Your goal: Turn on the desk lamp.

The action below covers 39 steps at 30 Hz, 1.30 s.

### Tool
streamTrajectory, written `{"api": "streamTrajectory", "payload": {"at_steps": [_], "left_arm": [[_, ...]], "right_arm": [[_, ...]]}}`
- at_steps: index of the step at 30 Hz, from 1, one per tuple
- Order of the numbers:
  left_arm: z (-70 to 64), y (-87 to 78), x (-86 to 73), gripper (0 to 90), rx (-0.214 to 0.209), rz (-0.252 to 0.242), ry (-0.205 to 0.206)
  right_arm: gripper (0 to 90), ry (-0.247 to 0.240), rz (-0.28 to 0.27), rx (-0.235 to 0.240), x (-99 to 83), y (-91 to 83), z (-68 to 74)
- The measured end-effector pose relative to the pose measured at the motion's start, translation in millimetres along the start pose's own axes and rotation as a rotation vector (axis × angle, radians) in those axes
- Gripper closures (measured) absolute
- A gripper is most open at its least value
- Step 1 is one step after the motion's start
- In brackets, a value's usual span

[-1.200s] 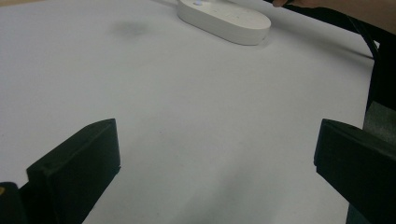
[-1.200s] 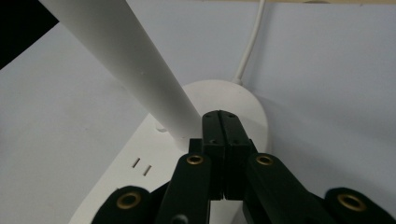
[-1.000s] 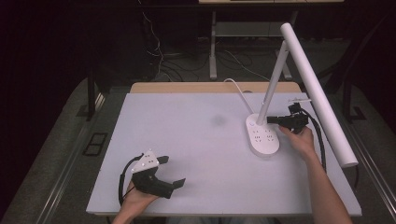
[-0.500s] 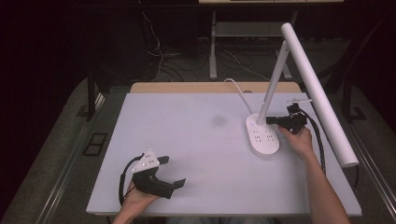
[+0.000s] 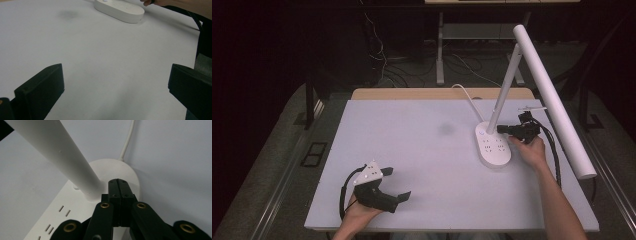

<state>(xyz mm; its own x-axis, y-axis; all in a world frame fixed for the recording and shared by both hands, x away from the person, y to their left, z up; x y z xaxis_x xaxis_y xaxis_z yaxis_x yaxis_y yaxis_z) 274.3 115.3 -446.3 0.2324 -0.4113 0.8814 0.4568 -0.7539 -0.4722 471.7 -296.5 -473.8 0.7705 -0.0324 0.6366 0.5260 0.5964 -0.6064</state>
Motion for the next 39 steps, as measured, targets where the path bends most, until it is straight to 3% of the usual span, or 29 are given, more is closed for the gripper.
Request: {"api": "streamTrajectory", "payload": {"at_steps": [6, 8, 16, 27, 39], "left_arm": [[0.1, 0.2, -0.3, 0.0, -0.002, 0.001, 0.000], [0.3, 0.4, -0.4, 0.0, -0.002, -0.002, -0.001], [0.7, -0.5, -0.9, 0.0, -0.003, -0.003, -0.004], [1.6, -2.8, -1.0, 0.0, 0.003, -0.007, -0.005], [1.0, -4.3, -0.8, 0.0, 0.001, -0.011, -0.002]], "right_arm": [[89.9, -0.013, 0.009, -0.029, 1.2, -0.5, 2.8], [89.9, -0.001, 0.001, -0.011, 1.8, -0.6, 4.1], [89.8, -0.012, 0.010, -0.022, 1.4, -0.3, 7.3], [89.7, -0.040, 0.014, -0.043, 2.9, -18.2, 15.1], [89.7, -0.069, 0.007, -0.040, 1.0, -48.3, 34.9]]}}
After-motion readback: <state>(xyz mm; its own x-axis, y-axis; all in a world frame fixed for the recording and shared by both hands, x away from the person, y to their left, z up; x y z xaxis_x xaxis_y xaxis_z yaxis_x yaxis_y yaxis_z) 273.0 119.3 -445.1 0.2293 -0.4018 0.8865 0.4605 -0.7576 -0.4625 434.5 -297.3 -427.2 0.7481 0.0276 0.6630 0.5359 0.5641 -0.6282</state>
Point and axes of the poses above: each handheld gripper's, and its own axes: y roughly forward along the jaws, x roughly out of its top, z roughly to its left, the point moved 6 cm from there along y, roughly forward along the jaws, and after that the axes turned 11 degrees about y, right-handed, at the moved point
